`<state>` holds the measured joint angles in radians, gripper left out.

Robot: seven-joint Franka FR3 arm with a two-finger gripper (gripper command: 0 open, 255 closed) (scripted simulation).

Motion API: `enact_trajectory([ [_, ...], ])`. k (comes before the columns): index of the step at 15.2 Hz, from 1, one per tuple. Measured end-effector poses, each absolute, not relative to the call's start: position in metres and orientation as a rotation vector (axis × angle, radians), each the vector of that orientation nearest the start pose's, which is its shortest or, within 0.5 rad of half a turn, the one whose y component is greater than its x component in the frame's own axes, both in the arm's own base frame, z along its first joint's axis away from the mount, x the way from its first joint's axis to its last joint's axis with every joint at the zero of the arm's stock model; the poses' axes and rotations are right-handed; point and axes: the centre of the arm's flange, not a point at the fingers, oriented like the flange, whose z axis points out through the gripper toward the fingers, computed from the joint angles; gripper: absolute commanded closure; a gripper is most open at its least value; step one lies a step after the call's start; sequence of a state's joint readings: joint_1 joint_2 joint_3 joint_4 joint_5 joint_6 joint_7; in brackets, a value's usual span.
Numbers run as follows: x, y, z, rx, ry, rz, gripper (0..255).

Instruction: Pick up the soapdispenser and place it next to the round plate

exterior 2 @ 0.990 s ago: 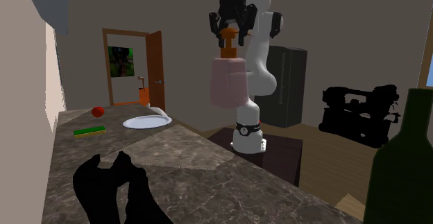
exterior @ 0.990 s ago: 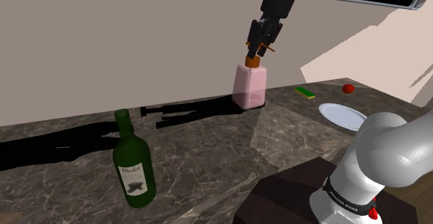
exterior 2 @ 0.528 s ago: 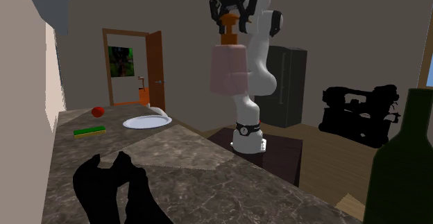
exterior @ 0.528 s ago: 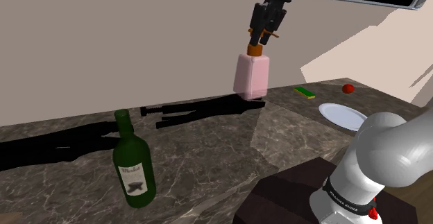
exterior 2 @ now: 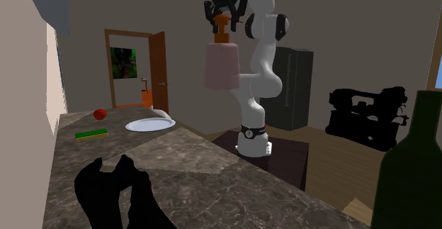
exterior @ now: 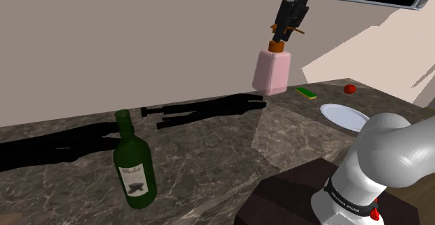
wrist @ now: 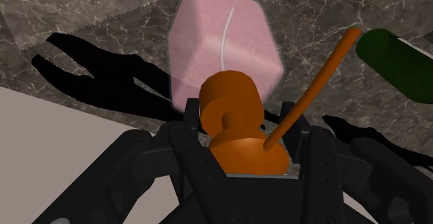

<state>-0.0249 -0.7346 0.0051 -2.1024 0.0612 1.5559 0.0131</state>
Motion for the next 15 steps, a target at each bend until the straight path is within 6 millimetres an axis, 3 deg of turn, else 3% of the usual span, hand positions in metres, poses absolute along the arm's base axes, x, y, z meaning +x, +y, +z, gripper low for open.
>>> enact_trajectory([
  [15, 0.207, -0.161, 0.695, -3.071, 0.041, -0.290, 255],
])
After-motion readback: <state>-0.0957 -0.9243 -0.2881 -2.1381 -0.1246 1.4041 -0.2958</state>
